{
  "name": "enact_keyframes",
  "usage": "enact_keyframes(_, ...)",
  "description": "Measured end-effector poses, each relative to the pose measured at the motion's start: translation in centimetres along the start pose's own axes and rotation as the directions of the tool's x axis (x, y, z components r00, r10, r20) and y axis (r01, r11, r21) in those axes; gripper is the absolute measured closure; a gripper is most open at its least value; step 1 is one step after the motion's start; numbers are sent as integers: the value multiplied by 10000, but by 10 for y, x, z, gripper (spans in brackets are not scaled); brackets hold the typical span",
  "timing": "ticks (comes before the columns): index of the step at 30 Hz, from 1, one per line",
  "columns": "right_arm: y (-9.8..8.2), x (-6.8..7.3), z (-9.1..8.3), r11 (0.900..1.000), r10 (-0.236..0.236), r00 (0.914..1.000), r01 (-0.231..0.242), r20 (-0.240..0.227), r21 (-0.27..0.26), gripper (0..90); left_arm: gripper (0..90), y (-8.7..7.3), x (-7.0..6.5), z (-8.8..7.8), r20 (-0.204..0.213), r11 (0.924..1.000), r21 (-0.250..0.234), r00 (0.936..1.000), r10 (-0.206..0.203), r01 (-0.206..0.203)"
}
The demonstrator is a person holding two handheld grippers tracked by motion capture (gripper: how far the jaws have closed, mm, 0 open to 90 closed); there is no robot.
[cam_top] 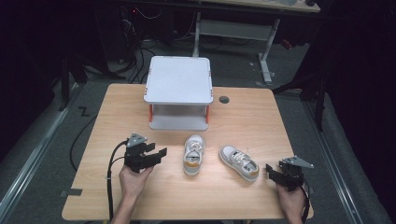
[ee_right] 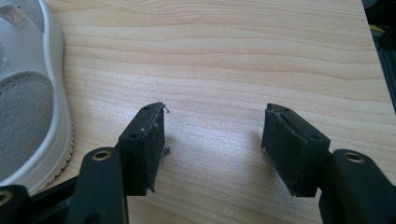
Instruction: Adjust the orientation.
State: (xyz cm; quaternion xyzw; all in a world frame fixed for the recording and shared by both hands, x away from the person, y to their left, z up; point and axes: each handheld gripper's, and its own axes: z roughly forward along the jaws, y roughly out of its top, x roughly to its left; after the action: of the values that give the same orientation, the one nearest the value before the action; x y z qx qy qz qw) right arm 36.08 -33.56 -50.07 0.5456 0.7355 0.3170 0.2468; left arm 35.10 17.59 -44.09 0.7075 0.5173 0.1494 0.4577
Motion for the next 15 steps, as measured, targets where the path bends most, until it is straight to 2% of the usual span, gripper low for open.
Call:
enact_keyframes(7, 0, 0, 0, 10000, -13, 10000, 13, -5, -4, 396, 421, -3, 13, -12, -255, 9998, -175, 9997, -29, 24)
enact_keyframes(12, 0, 0, 0, 10000, -11, 10000, 11, 11, -6, 398, 418, -9, 22, -16, -446, 9994, -252, 9987, -233, 222)
enact_keyframes(15, 0, 0, 0, 10000, -32, 10000, 32, -29, -25, 440, 410, -13, 28, -17, -609, 9995, -167, 9978, -266, 256)
